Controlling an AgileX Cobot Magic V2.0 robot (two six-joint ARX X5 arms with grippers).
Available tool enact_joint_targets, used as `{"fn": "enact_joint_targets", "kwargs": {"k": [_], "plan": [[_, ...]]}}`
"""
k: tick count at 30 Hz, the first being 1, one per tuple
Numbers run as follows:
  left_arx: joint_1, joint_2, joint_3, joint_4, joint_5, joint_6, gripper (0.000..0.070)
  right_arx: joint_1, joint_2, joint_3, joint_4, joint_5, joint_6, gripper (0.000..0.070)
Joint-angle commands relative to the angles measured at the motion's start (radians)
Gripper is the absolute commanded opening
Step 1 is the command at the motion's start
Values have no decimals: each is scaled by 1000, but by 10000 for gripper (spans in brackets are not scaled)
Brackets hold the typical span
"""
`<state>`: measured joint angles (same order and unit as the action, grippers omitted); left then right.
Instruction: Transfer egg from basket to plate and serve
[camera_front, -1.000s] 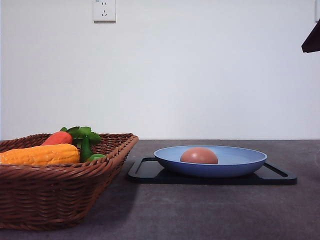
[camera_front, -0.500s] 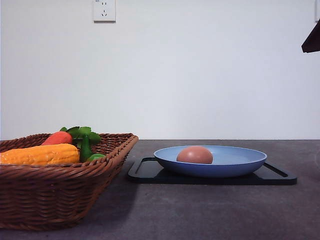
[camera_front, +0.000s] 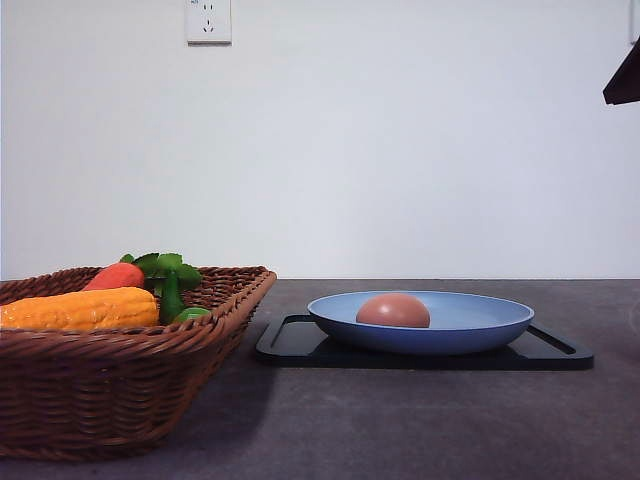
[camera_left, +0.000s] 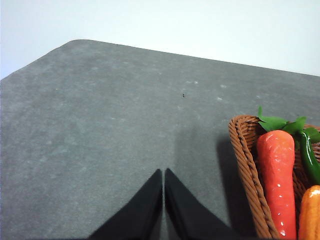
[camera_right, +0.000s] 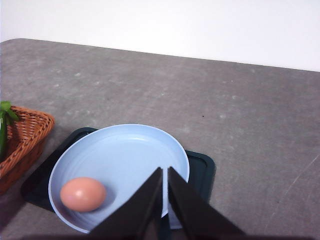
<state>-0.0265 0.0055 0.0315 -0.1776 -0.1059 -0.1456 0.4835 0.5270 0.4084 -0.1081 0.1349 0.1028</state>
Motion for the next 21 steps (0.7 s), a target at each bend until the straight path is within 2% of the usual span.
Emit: {"fn": "enact_joint_targets", "kwargs": {"k": [1, 19, 21], "plan": [[2, -2, -23, -16, 1, -5, 0, 5, 5, 7, 11, 5, 11, 0], [2, -2, -23, -16, 0, -5, 0, 5, 5, 7, 10, 5, 7, 0], [2, -3, -23, -16, 0, -5, 0, 5, 4, 7, 11, 21, -56, 0]]}}
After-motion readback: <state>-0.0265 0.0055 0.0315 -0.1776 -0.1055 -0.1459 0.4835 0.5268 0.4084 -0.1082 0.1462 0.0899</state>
